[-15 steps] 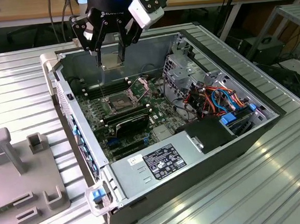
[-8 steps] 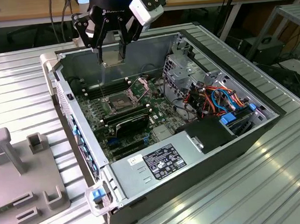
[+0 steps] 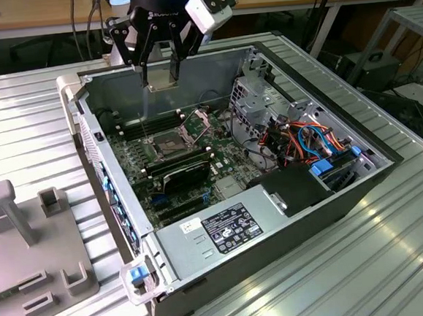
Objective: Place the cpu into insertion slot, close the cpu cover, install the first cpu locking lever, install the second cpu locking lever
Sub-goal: 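Place the cpu into insertion slot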
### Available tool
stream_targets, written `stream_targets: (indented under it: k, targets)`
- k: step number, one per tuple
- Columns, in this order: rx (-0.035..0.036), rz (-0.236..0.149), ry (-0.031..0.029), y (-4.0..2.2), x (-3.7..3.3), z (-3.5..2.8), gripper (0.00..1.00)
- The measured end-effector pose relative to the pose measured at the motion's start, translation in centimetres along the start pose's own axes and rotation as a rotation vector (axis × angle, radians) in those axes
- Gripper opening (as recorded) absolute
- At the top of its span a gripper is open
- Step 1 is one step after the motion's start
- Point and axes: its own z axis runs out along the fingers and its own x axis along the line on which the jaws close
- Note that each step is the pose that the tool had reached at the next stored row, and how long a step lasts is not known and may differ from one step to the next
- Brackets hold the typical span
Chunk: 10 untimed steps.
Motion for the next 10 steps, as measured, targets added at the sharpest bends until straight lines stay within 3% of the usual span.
stream_targets:
  k: [5, 10]
  targets:
    - [0.0009, 0.043, -0.002, 0.09, -0.12, 0.04, 0.55]
    - [0.0031, 0.13, -0.0059, 0.1, -0.14, 0.09, 0.55]
